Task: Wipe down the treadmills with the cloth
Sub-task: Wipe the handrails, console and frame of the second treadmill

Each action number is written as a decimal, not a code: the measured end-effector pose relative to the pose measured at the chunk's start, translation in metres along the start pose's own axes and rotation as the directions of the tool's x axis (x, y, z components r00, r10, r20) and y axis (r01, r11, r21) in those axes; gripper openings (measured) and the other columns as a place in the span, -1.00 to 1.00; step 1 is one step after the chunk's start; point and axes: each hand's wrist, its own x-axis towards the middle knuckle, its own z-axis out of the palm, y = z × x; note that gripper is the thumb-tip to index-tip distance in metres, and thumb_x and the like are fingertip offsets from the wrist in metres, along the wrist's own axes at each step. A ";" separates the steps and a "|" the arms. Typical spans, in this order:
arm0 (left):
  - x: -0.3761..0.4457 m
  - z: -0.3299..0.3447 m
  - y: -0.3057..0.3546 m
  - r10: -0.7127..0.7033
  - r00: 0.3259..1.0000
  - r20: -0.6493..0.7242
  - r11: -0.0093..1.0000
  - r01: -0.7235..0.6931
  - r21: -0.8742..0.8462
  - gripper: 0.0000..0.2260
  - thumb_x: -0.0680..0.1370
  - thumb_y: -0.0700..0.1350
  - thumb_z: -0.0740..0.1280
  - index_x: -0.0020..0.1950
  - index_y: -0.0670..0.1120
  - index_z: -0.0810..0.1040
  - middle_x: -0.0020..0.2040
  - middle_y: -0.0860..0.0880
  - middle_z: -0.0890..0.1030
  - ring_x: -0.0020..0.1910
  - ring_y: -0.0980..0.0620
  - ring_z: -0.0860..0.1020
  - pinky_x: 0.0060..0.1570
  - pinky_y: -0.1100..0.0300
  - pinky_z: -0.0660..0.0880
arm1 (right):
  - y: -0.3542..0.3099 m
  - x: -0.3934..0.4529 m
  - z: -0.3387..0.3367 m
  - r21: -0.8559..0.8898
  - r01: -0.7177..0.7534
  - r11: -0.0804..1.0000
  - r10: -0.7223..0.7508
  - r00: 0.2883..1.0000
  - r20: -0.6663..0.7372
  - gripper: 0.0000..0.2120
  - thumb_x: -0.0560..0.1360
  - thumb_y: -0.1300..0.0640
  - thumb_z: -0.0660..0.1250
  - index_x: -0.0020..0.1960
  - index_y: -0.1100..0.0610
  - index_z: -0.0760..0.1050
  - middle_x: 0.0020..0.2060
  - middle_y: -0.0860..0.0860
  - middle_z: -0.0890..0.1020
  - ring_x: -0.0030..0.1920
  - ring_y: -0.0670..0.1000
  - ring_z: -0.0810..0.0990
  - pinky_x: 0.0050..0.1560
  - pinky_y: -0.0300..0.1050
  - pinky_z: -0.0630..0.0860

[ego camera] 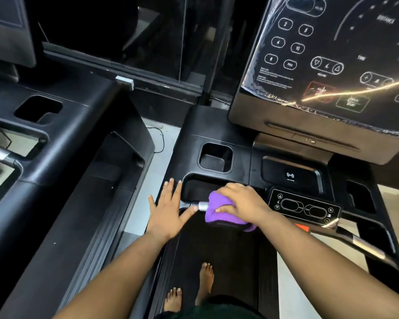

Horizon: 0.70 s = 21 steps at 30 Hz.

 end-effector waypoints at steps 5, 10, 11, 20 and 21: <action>0.049 -0.010 0.024 -0.012 1.000 0.001 0.999 0.012 0.044 -0.16 0.55 0.47 -0.02 0.68 0.03 -0.13 0.67 0.00 -0.22 0.64 0.04 -0.24 0.50 -0.30 -0.28 | 0.007 0.034 -0.017 -0.205 -0.104 0.973 0.009 0.910 -0.415 -0.48 0.42 0.02 0.49 0.37 -0.09 0.51 0.28 0.00 0.53 0.34 0.12 0.44 0.45 0.49 0.08; 0.071 -0.002 0.031 -0.040 0.997 0.061 0.990 0.031 0.141 -0.13 0.52 0.50 -0.09 0.66 0.02 -0.26 0.65 0.03 -0.31 0.62 0.04 -0.32 0.52 -0.35 -0.24 | 0.017 0.076 -0.018 -0.029 -0.448 0.893 0.446 0.893 -0.053 -0.36 0.67 -0.23 0.07 0.66 -0.10 -0.06 0.67 0.04 -0.05 0.65 0.19 -0.11 0.48 0.58 -0.11; 0.076 0.001 0.030 -0.049 0.997 0.053 0.986 0.040 0.160 -0.12 0.51 0.51 -0.11 0.65 0.03 -0.28 0.64 0.05 -0.33 0.61 0.04 -0.33 0.53 -0.34 -0.24 | 0.022 0.086 -0.014 0.030 -0.478 0.878 0.478 0.878 -0.006 -0.31 0.65 -0.33 -0.01 0.67 -0.08 -0.11 0.67 0.05 -0.10 0.65 0.19 -0.15 0.49 0.56 -0.05; 0.084 0.007 0.030 -0.037 0.999 0.012 0.985 0.035 0.171 -0.10 0.50 0.56 -0.11 0.62 0.05 -0.37 0.64 0.09 -0.34 0.59 0.09 -0.38 0.58 -0.23 -0.21 | 0.040 0.167 -0.025 -0.026 -0.351 0.936 0.349 0.934 -0.073 -0.35 0.70 -0.24 -0.05 0.68 0.03 -0.06 0.67 0.03 -0.04 0.66 0.14 -0.10 0.57 0.38 -0.01; 0.085 0.007 0.029 -0.038 0.999 0.012 0.987 0.035 0.159 -0.08 0.50 0.56 -0.10 0.61 0.04 -0.39 0.64 0.10 -0.34 0.59 0.10 -0.38 0.58 -0.23 -0.21 | 0.034 0.175 -0.025 -0.031 -0.266 0.963 0.264 0.963 -0.058 -0.37 0.71 -0.20 -0.05 0.68 0.06 -0.05 0.67 0.03 -0.03 0.66 0.13 -0.10 0.59 0.34 -0.02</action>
